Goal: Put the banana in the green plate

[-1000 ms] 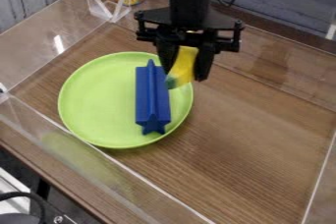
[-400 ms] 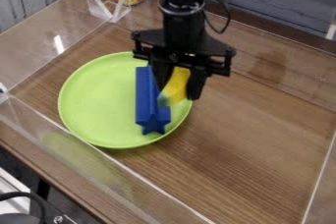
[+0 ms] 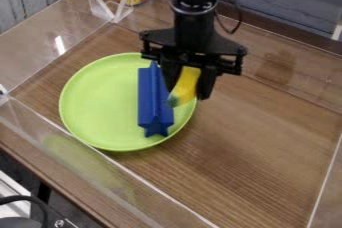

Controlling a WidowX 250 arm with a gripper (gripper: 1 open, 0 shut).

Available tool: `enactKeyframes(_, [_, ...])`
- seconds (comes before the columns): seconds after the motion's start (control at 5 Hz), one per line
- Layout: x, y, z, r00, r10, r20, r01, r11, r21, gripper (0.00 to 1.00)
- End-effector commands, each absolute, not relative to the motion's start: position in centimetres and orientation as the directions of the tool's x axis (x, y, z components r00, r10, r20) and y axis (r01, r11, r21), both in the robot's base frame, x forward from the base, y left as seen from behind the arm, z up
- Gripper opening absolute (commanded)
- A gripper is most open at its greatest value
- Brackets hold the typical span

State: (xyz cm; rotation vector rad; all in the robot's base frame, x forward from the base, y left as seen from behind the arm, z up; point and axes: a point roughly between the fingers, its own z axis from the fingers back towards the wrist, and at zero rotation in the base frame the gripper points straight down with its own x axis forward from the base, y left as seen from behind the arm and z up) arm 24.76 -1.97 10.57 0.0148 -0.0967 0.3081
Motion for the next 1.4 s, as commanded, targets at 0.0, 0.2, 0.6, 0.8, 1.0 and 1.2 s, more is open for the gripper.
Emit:
enactKeyframes(0.0, [26.4, -3.2, 11.8, 0.964, 0.228, 0.137, -0.230, 0.973, -0.005, 0.00])
enactKeyframes(0.2, [25.9, -1.5, 12.0, 0.951, 0.279, 0.134, -0.282, 0.960, 0.004, 0.00])
enactKeyframes(0.6, [25.1, 1.8, 11.8, 0.945, 0.298, 0.134, -0.304, 0.953, 0.024, 0.00])
enactKeyframes(0.8, [24.8, 3.0, 11.3, 0.955, 0.262, 0.137, -0.269, 0.963, 0.031, 0.00])
enactKeyframes(1.0, [24.2, 4.2, 11.4, 0.953, 0.268, 0.142, -0.276, 0.961, 0.039, 0.00])
enactKeyframes(1.2, [23.7, 5.6, 11.3, 0.948, 0.284, 0.145, -0.293, 0.955, 0.048, 0.00])
